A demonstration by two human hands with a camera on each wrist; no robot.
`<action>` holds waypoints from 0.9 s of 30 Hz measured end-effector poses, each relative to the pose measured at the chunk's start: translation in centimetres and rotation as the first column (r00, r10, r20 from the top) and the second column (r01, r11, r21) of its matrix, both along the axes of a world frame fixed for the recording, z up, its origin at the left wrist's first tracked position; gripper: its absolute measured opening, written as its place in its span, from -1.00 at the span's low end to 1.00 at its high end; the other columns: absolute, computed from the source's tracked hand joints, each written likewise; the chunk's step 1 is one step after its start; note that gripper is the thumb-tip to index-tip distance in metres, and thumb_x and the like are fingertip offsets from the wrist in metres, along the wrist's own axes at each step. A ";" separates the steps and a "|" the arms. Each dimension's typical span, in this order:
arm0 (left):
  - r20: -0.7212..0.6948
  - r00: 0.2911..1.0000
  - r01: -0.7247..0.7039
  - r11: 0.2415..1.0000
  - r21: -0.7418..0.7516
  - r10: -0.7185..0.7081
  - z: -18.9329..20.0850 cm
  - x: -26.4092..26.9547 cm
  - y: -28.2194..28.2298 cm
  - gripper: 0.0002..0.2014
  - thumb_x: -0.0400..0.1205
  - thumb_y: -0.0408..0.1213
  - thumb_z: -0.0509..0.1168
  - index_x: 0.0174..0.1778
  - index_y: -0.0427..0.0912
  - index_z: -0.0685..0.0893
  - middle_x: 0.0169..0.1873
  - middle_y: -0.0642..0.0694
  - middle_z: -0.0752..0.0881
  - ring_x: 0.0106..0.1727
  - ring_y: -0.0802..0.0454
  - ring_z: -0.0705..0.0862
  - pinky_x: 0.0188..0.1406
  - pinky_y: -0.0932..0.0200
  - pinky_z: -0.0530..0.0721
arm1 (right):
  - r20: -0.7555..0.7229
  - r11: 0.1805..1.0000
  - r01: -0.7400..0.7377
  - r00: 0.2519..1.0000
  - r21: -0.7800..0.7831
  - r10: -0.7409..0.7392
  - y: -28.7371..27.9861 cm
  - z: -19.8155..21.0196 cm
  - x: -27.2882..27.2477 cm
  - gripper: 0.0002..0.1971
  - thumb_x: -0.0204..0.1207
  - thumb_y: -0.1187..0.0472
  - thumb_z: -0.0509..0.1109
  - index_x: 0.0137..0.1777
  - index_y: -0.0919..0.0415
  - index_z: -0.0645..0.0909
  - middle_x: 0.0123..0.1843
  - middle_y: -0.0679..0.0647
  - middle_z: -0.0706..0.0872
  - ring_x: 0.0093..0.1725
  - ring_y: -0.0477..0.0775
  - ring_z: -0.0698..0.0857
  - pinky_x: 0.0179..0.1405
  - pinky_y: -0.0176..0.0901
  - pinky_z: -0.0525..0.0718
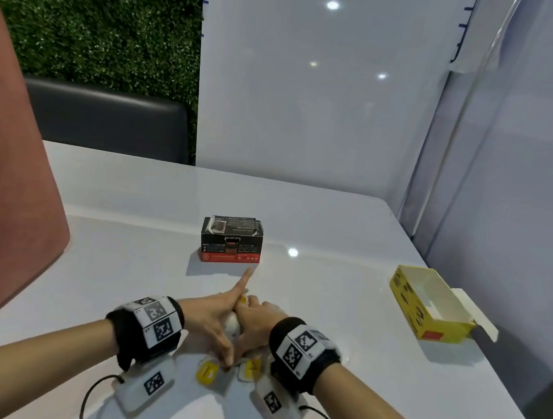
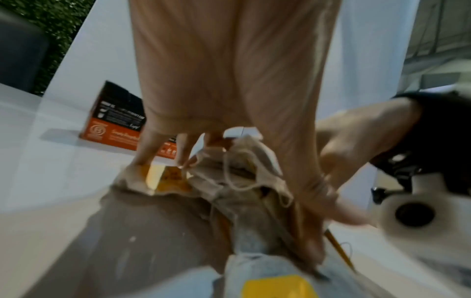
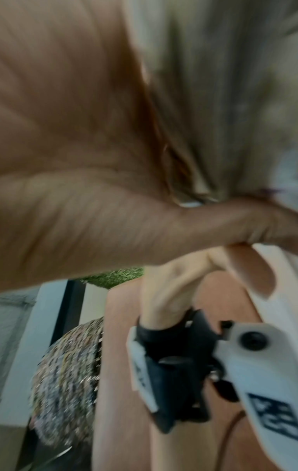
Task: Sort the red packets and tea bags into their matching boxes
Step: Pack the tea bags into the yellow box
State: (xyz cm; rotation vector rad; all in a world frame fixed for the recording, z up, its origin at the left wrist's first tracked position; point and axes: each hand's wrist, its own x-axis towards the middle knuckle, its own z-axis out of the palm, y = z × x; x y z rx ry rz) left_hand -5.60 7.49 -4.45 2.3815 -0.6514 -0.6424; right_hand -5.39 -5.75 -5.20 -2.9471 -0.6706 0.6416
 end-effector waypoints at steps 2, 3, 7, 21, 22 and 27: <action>0.059 0.998 -0.011 0.999 -0.032 0.012 0.0 -0.3 0.2 0.44 0.30 -0.34 0.61 0.43 -0.09 -0.68 0.62 -0.19 0.08 0.48 0.20 0.24 0.23 0.72 0.23 | -0.054 0.995 -0.005 0.998 0.103 0.010 -0.9 0.9 -0.3 0.10 0.20 -0.10 0.62 0.62 0.03 0.00 0.51 0.25 0.32 0.43 0.33 0.44 0.44 0.16 0.47; 0.087 0.996 -0.008 0.999 -0.033 0.011 0.1 -0.3 0.1 0.44 0.29 -0.29 0.62 0.44 -0.04 -0.66 0.61 -0.14 0.09 0.53 0.16 0.21 0.34 0.59 0.24 | -0.080 0.989 0.006 0.997 0.150 0.006 -2.0 1.6 -0.4 0.05 0.24 -0.06 0.61 0.62 0.00 0.02 0.52 0.25 0.32 0.44 0.31 0.43 0.45 0.13 0.45; 0.161 0.980 0.084 0.971 0.226 -0.122 -0.2 -0.5 -1.3 0.32 0.24 0.02 0.62 0.50 0.36 -0.42 0.64 -0.19 -0.01 0.65 -0.14 -0.01 0.61 -0.14 0.14 | 0.017 0.934 0.262 0.962 0.242 -0.274 -10.3 4.5 1.2 -0.24 0.41 -0.05 0.49 0.56 0.06 0.26 0.52 0.14 0.44 0.47 0.16 0.45 0.44 -0.04 0.40; 0.243 0.944 0.084 0.872 0.482 -0.225 -1.8 -1.2 1.4 -0.12 0.37 0.09 0.50 0.57 0.27 0.18 0.50 -0.16 0.21 0.50 -0.14 0.18 0.55 0.05 0.19 | 0.432 0.822 0.560 0.768 -0.098 -0.472 -24.1 0.0 1.2 -0.74 0.58 0.24 0.16 0.23 0.21 0.50 0.23 0.18 0.62 0.25 0.21 0.60 0.12 -0.12 0.52; 0.235 0.948 0.076 0.871 0.486 -0.214 -1.8 -1.4 2.0 -0.11 0.38 0.09 0.49 0.57 0.26 0.17 0.51 -0.17 0.20 0.51 -0.14 0.18 0.55 0.05 0.18 | 0.414 0.849 0.522 0.793 -0.084 -0.447 -23.3 -0.3 0.7 -0.76 0.57 0.25 0.16 0.21 0.20 0.49 0.20 0.19 0.64 0.22 0.22 0.61 0.06 -0.10 0.53; 0.193 0.967 0.049 0.865 0.499 -0.166 -1.5 -2.5 4.2 -0.10 0.39 0.07 0.49 0.59 0.24 0.14 0.54 -0.19 0.16 0.54 -0.14 0.14 0.56 0.08 0.16 | 0.306 0.973 0.226 0.931 -0.055 -0.199 -17.8 -0.3 -4.1 -0.90 0.53 0.27 0.21 -0.12 0.08 0.34 -0.34 0.01 0.47 -0.14 0.21 0.59 -0.37 -0.04 0.31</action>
